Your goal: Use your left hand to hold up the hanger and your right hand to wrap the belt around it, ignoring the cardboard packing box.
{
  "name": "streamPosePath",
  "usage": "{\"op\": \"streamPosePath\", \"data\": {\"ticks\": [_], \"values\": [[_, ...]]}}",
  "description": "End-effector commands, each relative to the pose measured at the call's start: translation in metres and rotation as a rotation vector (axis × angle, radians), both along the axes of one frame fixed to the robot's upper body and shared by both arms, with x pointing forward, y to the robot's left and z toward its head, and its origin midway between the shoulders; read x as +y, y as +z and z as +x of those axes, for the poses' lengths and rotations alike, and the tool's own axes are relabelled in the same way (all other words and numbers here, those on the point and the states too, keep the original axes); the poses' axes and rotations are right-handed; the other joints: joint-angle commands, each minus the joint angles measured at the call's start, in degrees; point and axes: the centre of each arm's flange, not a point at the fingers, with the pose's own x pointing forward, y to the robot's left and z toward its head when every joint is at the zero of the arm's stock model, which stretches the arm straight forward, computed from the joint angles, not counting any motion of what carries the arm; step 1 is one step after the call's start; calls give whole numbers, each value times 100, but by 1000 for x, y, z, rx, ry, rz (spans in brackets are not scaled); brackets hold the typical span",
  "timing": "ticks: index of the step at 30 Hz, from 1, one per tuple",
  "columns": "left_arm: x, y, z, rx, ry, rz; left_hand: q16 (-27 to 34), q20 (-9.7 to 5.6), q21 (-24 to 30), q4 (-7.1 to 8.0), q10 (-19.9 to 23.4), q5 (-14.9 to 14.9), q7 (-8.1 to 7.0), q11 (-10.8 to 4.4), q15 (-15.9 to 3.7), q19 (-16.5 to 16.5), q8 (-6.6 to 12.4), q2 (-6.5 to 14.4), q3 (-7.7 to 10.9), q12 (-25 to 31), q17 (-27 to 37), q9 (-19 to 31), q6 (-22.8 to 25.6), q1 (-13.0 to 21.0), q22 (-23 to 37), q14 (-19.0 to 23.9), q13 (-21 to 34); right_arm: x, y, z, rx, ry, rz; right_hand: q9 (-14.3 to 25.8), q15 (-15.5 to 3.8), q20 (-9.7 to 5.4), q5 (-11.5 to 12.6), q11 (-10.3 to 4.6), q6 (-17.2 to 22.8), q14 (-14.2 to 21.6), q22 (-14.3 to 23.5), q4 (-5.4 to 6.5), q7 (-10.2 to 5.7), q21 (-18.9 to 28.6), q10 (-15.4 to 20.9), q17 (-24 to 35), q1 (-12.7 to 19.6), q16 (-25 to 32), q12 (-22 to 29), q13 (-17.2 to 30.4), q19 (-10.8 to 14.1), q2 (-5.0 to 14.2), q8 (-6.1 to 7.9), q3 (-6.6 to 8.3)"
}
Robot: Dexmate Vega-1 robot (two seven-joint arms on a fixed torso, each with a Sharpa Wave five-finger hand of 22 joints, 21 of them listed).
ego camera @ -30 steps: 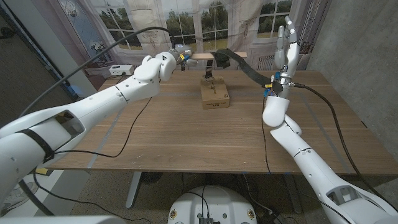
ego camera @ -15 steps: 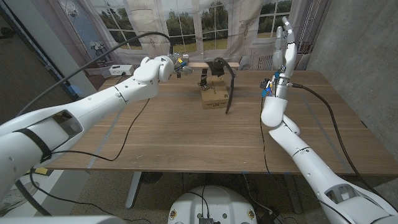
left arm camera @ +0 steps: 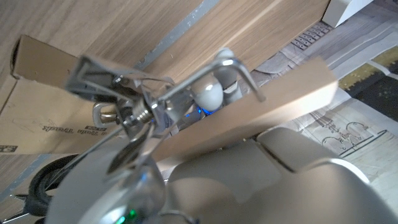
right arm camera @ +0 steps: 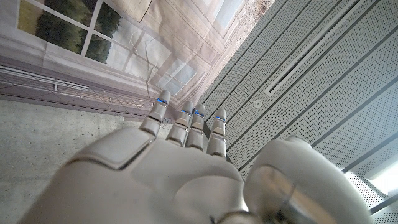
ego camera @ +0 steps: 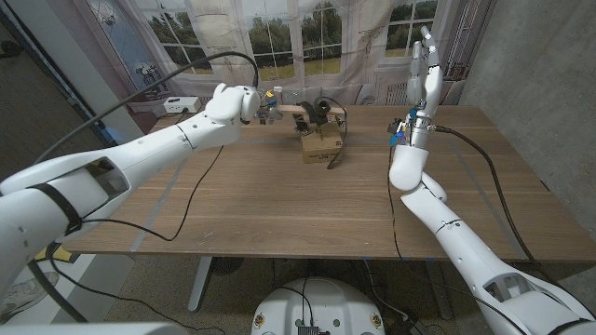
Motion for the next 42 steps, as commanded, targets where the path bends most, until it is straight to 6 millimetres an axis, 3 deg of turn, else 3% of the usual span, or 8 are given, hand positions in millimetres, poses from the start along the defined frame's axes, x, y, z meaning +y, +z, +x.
{"op": "streamPosePath", "data": {"ticks": [1,12,22,25,28,32,36,42], "values": [[4,-11,14,74,60,14,-33,-361,20,-54,-70,-31,171,-41,16,-18,-83,-15,23,28,-20,-126,342,96,-9,-51,4,1,-1,0,-8,5,4,-3,20,3,36,30,60,65,4,-22,27,-28,65,-12,0,56,38,-8,58,38,15,-19],[-1,-36,24,-10,4,-13,-40,-365,52,-129,-45,-158,166,-32,17,27,-348,-36,14,37,-44,-427,484,217,-105,3,3,0,-2,-1,-14,-2,3,-3,6,-1,75,31,103,147,7,-29,44,-62,112,-60,-9,83,48,-30,103,62,19,-26],[-10,-61,30,-106,-29,-18,35,-404,38,-467,-72,-367,120,-54,13,133,-604,-950,-337,12,-25,-741,607,330,-236,-49,-5,1,-2,0,-18,-4,-2,-3,5,-2,101,32,126,210,9,-34,47,-83,155,-92,-11,103,60,-45,139,85,18,-27],[-11,-63,29,-131,-40,-4,-414,-397,-150,-409,-443,-368,13,-108,-33,19,-1178,-1350,-604,-642,-503,-1120,253,225,-551,-231,-811,1,-2,0,-18,-4,7,-3,6,-2,111,21,127,239,9,-38,50,-95,167,-104,-10,113,62,-50,145,94,16,-27],[-11,-64,29,-130,-53,0,-1907,-207,-691,-436,-601,-358,-189,91,-63,-228,-2475,-1407,-1284,-2560,-2358,-1584,-281,120,-1657,-700,-3599,1,-2,0,-18,-7,7,-3,-1,0,117,30,133,245,9,-39,51,-103,177,-111,-9,114,64,-53,147,98,16,-27],[-8,-63,28,-96,-65,-11,-3774,573,-1984,-320,-1609,-384,-513,331,103,-1795,-3627,-1437,-1969,-3900,-3635,-1602,-1057,-202,-1803,-2368,-5051,1,-1,-1,-20,-8,7,-3,0,5,124,41,137,264,10,-41,53,-112,187,-121,-10,120,66,-56,152,104,15,-29],[-6,-61,25,-100,-72,-5,-4970,1123,-2987,-397,-2820,-511,-804,480,519,-3153,-4261,-1354,-2585,-5072,-3699,-1603,-1914,-262,-1795,-4348,-5594,2,0,0,-19,-8,9,-3,3,9,130,35,141,272,10,-42,59,-120,193,-129,-12,122,67,-60,156,109,14,-30],[1,-55,16,-134,-93,-44,-5658,1476,-3864,-360,-3792,-669,-920,581,1016,-4327,-4749,-1176,-2908,-5959,-3665,-1611,-2455,-281,-1781,-5841,-5818,2,2,-1,-20,-6,2,-3,8,14,141,32,135,281,11,-45,59,-134,199,-142,-13,123,66,-65,163,116,8,-32]]}}
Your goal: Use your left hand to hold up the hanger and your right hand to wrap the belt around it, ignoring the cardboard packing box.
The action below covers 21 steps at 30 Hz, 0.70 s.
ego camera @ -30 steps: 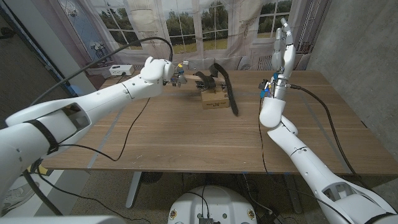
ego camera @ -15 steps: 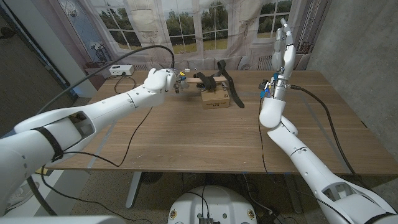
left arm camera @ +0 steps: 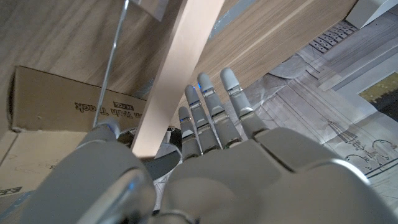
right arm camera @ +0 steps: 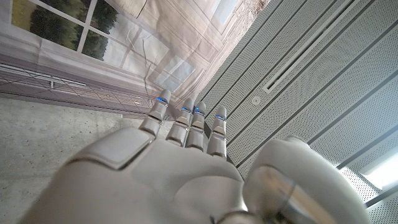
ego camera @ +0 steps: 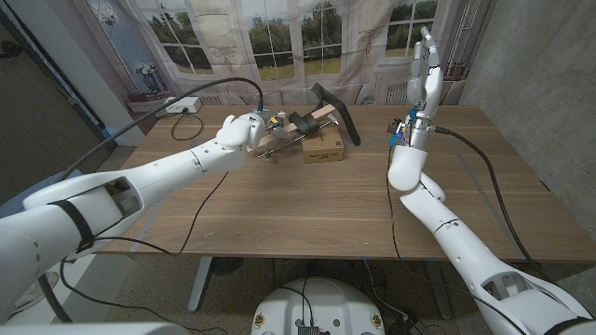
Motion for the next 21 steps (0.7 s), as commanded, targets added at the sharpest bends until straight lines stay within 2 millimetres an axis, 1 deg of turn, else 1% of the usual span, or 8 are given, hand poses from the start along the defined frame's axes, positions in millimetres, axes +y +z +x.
{"op": "streamPosePath", "data": {"ticks": [1,5,6,7,10,11,15,21], "values": [[9,6,-12,-41,-39,-41,-401,184,-505,41,-576,-111,-83,56,235,-675,-276,185,-159,-509,35,-3,-298,2,31,-892,-89,1,2,0,-1,-1,-3,-4,-16,34,37,2,44,57,10,-22,8,-9,45,-2,11,35,21,14,40,18,8,-9],[14,13,-21,-73,-50,-75,-748,282,-961,63,-1147,-232,-92,141,456,-1304,-491,268,-280,-953,41,-1,-611,-21,42,-1686,-119,1,2,-1,-4,-2,-3,-4,-22,35,45,-7,48,60,11,-25,4,-20,49,-11,10,34,21,10,42,21,8,-11],[16,15,-23,-80,-55,-88,-796,292,-1048,70,-1292,-254,-102,63,509,-1432,-516,281,-303,-1046,43,-1,-666,-35,43,-1797,-122,2,2,-2,-5,-2,-1,-4,-24,35,46,-8,49,61,11,-26,0,-22,46,-14,10,34,19,9,45,21,7,-12],[17,16,-25,-88,-64,-103,-851,307,-1124,80,-1409,-276,-90,119,559,-1545,-553,292,-325,-1121,45,0,-764,-54,45,-1932,-123,2,2,-2,-6,-2,-2,-4,-22,34,51,17,47,65,11,-27,-3,-29,54,-20,8,35,21,7,46,23,5,-14],[23,20,-32,-118,-101,-159,-962,354,-1282,99,-1694,-331,-89,148,659,-1721,-618,323,-380,-1309,49,-1,-1037,-93,50,-2228,-124,2,2,-3,-6,-1,3,-4,-22,36,57,-6,50,65,11,-28,-4,-38,50,-28,6,33,17,4,50,25,4,-17],[26,21,-35,-130,-117,-185,-1006,371,-1339,106,-1823,-356,-72,225,703,-1774,-640,331,-405,-1388,50,-2,-1176,-113,51,-2355,-124,2,2,-3,-5,1,-4,-4,-20,36,59,-8,51,65,11,-29,-4,-40,47,-31,6,33,15,3,53,25,4,-17],[36,24,-47,-191,-206,-306,-1042,436,-1456,122,-2026,-408,-131,222,745,-1879,-666,360,-448,-1522,54,-8,-1446,-154,53,-2500,-126,3,4,-2,3,10,-2,-4,-35,43,67,14,49,55,12,-31,-4,-41,47,-43,2,27,13,-2,91,26,0,-23],[46,29,-64,-275,-348,-465,-1113,486,-1630,146,-2298,-484,-182,338,823,-2072,-682,440,-480,-1695,58,-21,-1800,-207,58,-2802,-133,2,8,2,28,50,-7,-4,-35,39,81,10,51,41,12,-34,-1,-42,45,-62,-4,18,9,-8,153,30,-3,-30]]}}
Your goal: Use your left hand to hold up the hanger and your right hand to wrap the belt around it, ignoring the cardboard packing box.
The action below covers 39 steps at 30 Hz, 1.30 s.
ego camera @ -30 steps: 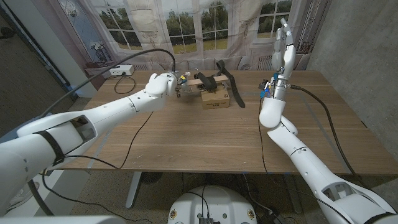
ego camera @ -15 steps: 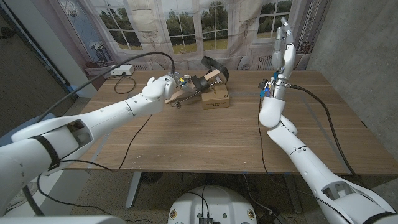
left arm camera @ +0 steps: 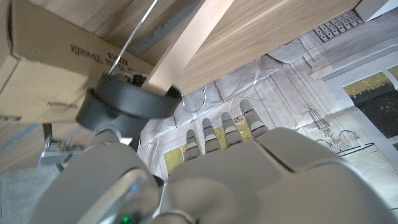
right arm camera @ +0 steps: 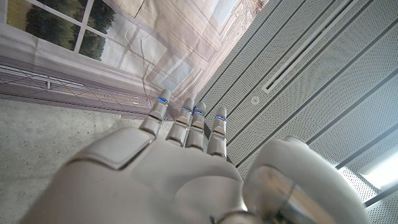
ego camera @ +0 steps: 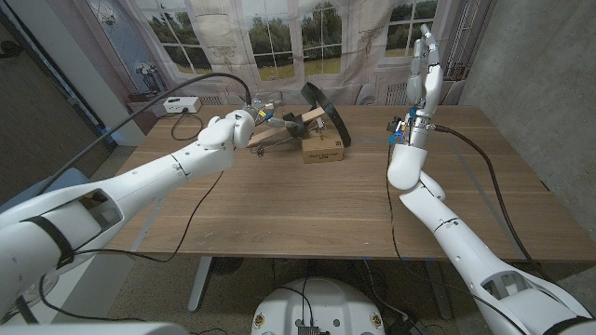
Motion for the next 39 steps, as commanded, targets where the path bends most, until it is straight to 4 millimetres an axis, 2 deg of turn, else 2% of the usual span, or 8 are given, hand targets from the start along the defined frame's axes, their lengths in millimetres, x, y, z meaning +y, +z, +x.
{"op": "streamPosePath", "data": {"ticks": [1,7,14,20,31,39], "values": [[22,12,-33,-160,-223,-271,-56,41,-125,9,-242,-62,-53,-13,82,-163,-13,89,-48,-129,33,3,-248,-24,15,-209,2,-1,5,4,31,57,3,-4,-13,-2,39,3,51,2,12,-35,-2,-23,43,3,2,17,7,10,53,24,-4,-31],[28,12,-44,-232,-363,-398,-101,7,-279,28,-445,-113,-136,29,118,-349,-28,146,-80,-257,34,-10,-536,-78,18,-486,-10,-5,9,6,57,117,-1,-4,-29,0,51,42,42,-28,13,-37,-1,-41,46,-15,-3,3,6,4,65,29,-11,-38],[40,9,-48,-249,-543,-601,-81,-103,-294,39,-479,-128,-204,13,92,-296,10,170,-98,-292,28,-18,-530,-107,17,-507,-21,-8,18,2,78,167,-45,-5,-64,-17,71,66,25,-102,15,-44,-8,-51,31,-47,-8,-29,-4,-5,136,31,-22,-50],[53,5,-50,-240,-670,-743,-33,-134,-295,45,-415,-137,-212,-26,57,-211,64,187,-115,-287,17,-27,-413,-129,15,-414,-33,-11,25,-8,83,174,-58,-5,-76,-18,85,55,21,-117,16,-49,-20,-60,0,-68,-8,-36,-17,-11,175,36,-25,-56],[69,1,-63,-230,-825,-838,9,-215,-307,42,-280,-146,-236,-24,2,-113,98,200,-139,-264,0,-38,-299,-145,11,-300,-51,-12,26,-24,132,133,-64,-5,-88,-26,108,31,-10,-119,18,-56,-22,-85,-5,-98,-6,-38,-20,-19,197,46,-39,-61],[82,-7,-69,-222,-869,-894,11,-262,-322,40,-280,-149,-257,-17,-8,-70,71,206,-156,-286,-10,-44,-334,-156,9,-278,-62,3,20,-18,135,151,-48,-5,-85,-35,125,35,-5,-109,20,-58,-22,-90,3,-116,-4,-33,-17,-24,241,62,-36,-62]]}}
